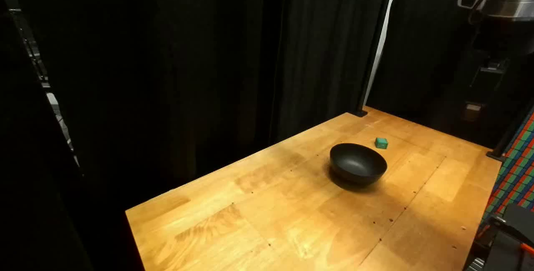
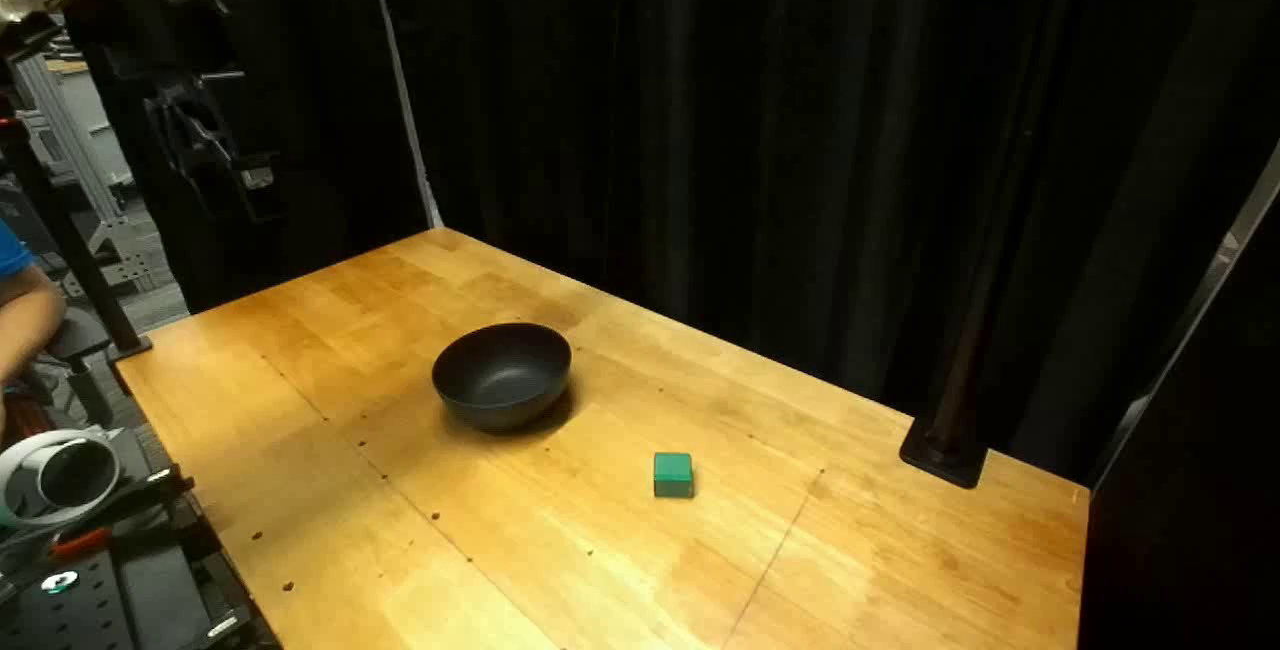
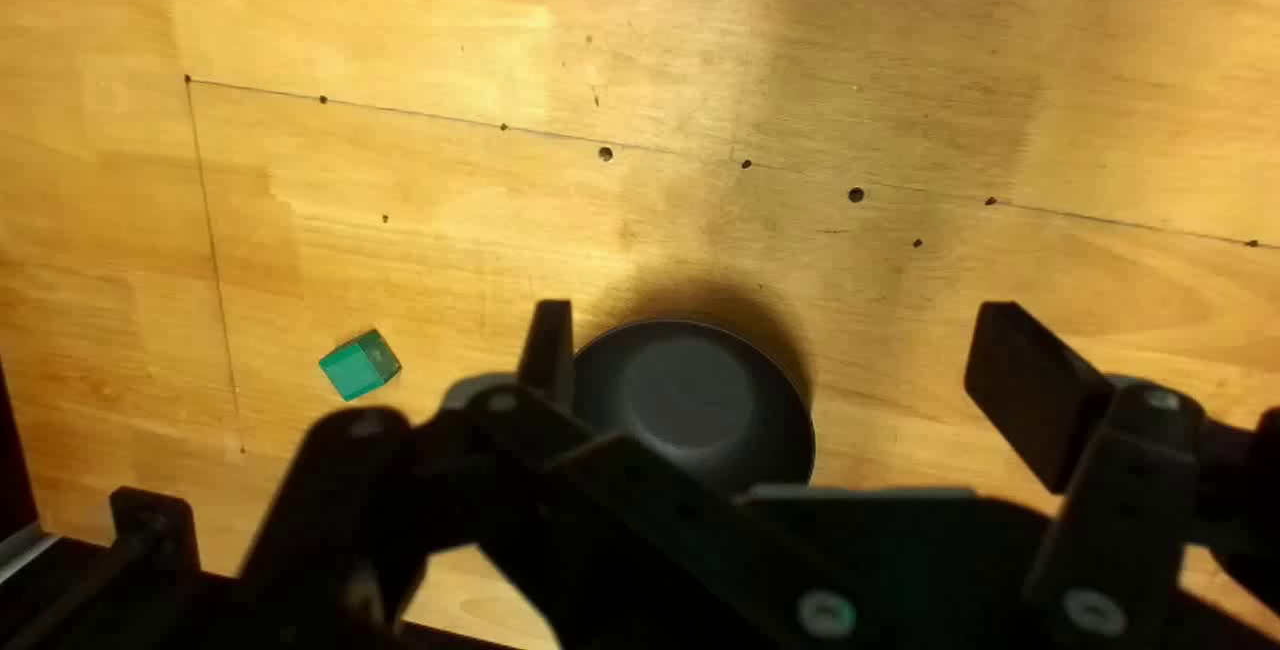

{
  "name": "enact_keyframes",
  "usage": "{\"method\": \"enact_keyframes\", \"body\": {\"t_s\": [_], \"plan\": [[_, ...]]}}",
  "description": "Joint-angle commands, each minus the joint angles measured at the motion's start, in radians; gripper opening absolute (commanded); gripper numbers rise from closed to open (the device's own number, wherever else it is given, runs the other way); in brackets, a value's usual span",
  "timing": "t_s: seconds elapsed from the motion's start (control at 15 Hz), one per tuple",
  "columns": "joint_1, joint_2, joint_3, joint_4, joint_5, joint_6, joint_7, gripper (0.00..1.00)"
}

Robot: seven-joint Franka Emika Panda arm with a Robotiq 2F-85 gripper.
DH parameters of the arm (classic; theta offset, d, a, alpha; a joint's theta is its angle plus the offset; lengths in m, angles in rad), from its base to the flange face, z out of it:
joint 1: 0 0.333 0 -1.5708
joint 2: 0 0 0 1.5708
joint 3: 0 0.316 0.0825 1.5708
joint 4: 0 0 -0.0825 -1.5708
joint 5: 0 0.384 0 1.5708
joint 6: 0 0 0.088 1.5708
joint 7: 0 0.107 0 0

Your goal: Put the green block into the bowl.

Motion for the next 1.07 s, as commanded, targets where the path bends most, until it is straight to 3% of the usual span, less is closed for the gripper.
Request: {"method": "enact_keyframes", "body": {"t_s": [0.0, 0.27, 0.4, 0.67, 1.0], "plan": [[0.02, 0.002, -0.018, 0.003, -0.011, -0.003, 0.01, 1.0], [0.02, 0.0, -0.018, 0.006, -0.011, -0.003, 0.01, 1.0], [-0.028, 0.12, -0.001, 0.053, -0.03, 0.026, 0.106, 1.0], [-0.125, 0.36, -0.03, 0.124, -0.06, 0.192, 0.303, 1.0], [-0.189, 0.674, -0.137, 0.298, -0.091, 0.356, 0.48, 1.0]]}}
